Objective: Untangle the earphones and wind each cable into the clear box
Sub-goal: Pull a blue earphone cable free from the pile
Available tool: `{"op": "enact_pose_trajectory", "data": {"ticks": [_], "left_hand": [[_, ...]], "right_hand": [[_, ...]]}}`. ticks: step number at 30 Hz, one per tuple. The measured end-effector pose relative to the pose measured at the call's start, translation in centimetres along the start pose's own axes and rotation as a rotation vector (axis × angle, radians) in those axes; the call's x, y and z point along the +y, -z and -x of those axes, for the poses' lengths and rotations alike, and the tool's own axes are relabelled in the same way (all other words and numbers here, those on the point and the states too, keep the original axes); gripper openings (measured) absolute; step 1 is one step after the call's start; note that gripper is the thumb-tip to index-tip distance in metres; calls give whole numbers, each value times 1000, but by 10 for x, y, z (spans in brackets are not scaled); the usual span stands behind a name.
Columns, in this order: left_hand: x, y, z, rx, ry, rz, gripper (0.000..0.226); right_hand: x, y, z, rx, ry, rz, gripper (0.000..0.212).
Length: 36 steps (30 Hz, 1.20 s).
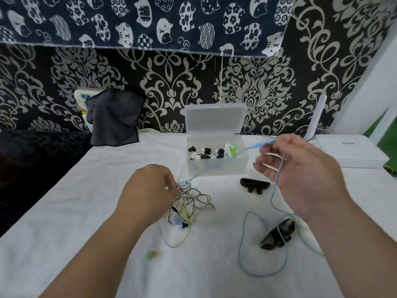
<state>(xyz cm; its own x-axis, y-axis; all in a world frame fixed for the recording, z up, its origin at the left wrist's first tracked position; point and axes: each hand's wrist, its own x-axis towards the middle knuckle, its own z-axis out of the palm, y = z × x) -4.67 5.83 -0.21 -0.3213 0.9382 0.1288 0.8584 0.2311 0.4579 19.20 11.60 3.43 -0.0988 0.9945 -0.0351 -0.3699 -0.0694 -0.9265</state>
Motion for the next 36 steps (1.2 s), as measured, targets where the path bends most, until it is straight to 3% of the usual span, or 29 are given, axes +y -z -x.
{"op": "enact_pose_trajectory", "data": {"ticks": [4,6,10,14,16,18,23,27,29,30,34,36], "left_hand": [[-6,3,2,-82,91,-204,14],[-4,2,3,-64,90,-218,25],[15,3,8,139,-109,159,42],[40,3,18,-164,-257,468,63],[41,-6,20,-280,-295,421,44],[36,-14,19,-274,-266,359,10],[16,-18,9,-162,-171,137,19],[10,-14,4,-145,-89,171,24],[13,-11,5,-132,-111,226,13],[17,-9,7,-131,-133,267,16],[39,-6,17,-225,-277,509,64],[53,-8,22,-299,-320,718,72]], "right_hand": [[-19,-1,6,-143,-97,-301,31],[-22,-3,8,-184,-105,-328,31],[-25,-11,15,-328,-117,-303,17],[-24,-12,17,-510,-155,-355,19],[-24,-8,14,-640,-198,-473,20],[-31,-2,10,-554,-168,-508,25],[-46,22,-1,-464,-202,-745,39],[-50,35,-4,-441,-262,-767,50],[-49,33,-4,-484,-261,-727,45],[-48,30,-4,-515,-269,-703,43],[-42,20,-2,-640,-328,-641,38],[-39,18,-1,-657,-352,-605,32]]}}
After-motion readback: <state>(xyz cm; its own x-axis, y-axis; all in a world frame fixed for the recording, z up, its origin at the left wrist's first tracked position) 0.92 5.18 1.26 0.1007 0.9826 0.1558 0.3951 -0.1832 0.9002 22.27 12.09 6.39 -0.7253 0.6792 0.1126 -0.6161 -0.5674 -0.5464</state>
